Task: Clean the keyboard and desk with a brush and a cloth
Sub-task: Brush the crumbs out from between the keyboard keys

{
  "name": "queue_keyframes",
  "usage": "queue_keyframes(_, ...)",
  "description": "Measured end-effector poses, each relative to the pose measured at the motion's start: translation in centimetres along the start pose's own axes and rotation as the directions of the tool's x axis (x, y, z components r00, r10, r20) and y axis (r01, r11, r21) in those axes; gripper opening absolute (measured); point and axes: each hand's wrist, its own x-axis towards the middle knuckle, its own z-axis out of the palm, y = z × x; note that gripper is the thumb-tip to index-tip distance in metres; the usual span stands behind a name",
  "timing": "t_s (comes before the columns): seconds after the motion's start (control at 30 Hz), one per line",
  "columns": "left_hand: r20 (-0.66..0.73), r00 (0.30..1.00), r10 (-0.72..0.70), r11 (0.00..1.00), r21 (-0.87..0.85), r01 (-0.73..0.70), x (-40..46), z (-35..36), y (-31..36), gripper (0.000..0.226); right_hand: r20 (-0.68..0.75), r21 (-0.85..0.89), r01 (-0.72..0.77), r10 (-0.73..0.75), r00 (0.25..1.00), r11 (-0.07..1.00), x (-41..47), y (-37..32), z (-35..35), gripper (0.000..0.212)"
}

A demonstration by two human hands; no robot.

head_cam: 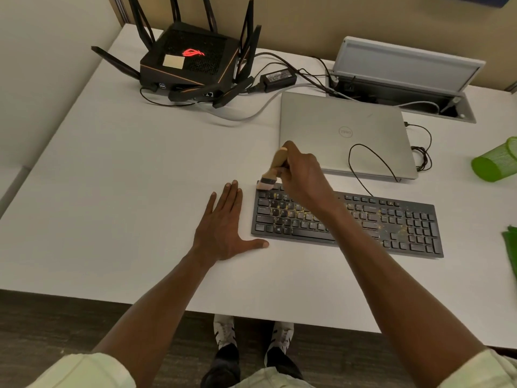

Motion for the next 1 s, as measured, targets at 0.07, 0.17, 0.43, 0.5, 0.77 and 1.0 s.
queue_keyframes(0.07,-0.003,1.000,0.001,1.000,-0.005,-0.001,0.0,0.0,0.1,0.146,0.005,-0.047,-0.004,0.004,1.000,0.999,-0.3,-0.1,0.2,0.018)
queue_keyframes(0.17,0.011,1.000,-0.005,1.000,0.009,0.004,0.0,-0.1,0.0,0.146,-0.004,-0.135,0.001,-0.001,1.000,0.991,-1.2,0.4,-0.6,0.018)
queue_keyframes(0.43,-0.003,1.000,0.007,1.000,-0.006,-0.007,0.0,0.0,0.0,0.147,-0.014,-0.105,0.008,-0.009,1.000,0.994,-0.8,0.4,-0.9,0.022)
queue_keyframes(0.5,-0.012,1.000,0.008,1.000,-0.015,-0.008,0.0,0.0,0.0,0.147,0.000,-0.117,-0.010,0.010,1.000,0.993,-1.0,0.5,-0.7,0.023)
queue_keyframes(0.77,-0.001,1.000,0.005,1.000,-0.004,-0.005,0.1,0.0,-0.1,0.147,-0.041,-0.183,-0.063,0.056,0.998,0.981,-1.8,1.2,-2.3,0.026)
queue_keyframes(1.0,0.000,1.000,0.006,1.000,-0.002,-0.006,-0.1,0.0,-0.1,0.148,-0.027,-0.220,-0.122,0.119,0.992,0.968,-2.7,2.6,-2.7,0.024)
